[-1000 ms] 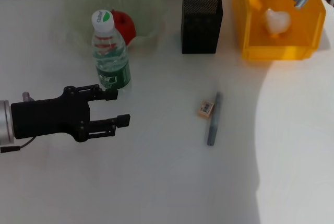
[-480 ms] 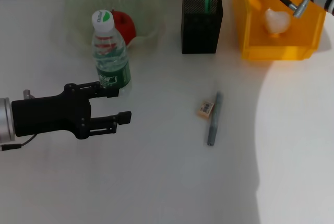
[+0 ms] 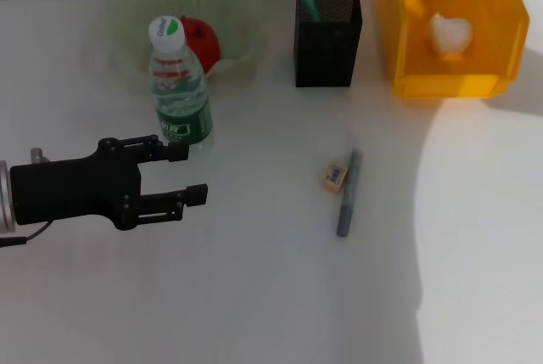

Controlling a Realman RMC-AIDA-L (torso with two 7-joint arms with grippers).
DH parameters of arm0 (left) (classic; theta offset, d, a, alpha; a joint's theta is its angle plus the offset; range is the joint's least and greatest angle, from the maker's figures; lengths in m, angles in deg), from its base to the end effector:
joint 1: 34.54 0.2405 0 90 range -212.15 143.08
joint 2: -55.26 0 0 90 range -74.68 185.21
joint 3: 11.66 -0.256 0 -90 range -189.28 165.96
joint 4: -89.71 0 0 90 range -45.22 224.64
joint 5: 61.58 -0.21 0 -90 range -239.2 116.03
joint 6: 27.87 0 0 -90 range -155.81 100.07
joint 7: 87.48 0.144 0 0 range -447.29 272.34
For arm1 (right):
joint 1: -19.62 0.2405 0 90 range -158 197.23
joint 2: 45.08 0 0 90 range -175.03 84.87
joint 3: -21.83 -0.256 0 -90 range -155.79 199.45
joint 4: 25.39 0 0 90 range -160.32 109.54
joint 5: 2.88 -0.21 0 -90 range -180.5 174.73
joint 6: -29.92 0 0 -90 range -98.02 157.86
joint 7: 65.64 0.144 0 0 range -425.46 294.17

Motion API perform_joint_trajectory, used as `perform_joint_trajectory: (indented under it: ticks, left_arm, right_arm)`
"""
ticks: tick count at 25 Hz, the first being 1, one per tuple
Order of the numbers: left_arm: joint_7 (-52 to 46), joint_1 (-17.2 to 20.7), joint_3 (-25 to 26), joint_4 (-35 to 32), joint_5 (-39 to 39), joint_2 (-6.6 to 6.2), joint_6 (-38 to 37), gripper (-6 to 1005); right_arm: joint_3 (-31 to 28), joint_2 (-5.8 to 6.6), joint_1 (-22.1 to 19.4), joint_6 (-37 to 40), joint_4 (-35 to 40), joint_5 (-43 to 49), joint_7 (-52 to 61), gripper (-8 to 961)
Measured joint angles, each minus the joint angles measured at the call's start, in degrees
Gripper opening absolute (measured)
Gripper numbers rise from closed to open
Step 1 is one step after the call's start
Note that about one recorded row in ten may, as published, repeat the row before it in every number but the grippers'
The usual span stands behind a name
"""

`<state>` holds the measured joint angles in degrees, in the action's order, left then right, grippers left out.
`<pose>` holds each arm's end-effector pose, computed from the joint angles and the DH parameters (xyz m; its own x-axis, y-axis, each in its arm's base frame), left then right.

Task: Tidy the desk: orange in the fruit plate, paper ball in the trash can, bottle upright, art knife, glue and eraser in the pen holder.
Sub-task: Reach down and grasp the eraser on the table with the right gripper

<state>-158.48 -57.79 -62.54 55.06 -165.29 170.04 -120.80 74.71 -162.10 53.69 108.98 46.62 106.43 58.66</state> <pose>-0.2867 0.2927 0.0067 0.8109 0.2791 0.5143 0.3856 -0.9160 -0.1108 0.1443 0.3982 0.0895 0.7267 -0.3829 -0.5704 -0.5982 -0.7609 -0.2513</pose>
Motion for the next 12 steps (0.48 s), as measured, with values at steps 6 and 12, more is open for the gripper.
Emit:
perform_joint_trajectory:
  ticks: [6,12]
  left_arm:
    - [-0.32,-0.04,0.0,-0.04,-0.01,-0.27,-1.28,725]
    - [-0.43,-0.36,0.08,-0.23,-0.28,-0.26,-2.44,725]
  right_arm:
    - [-3.14,4.06,13.87,22.34,-1.19,21.54,11.1,828]
    - [5.47,2.21,19.89,20.01,-7.44,33.22,10.87,814]
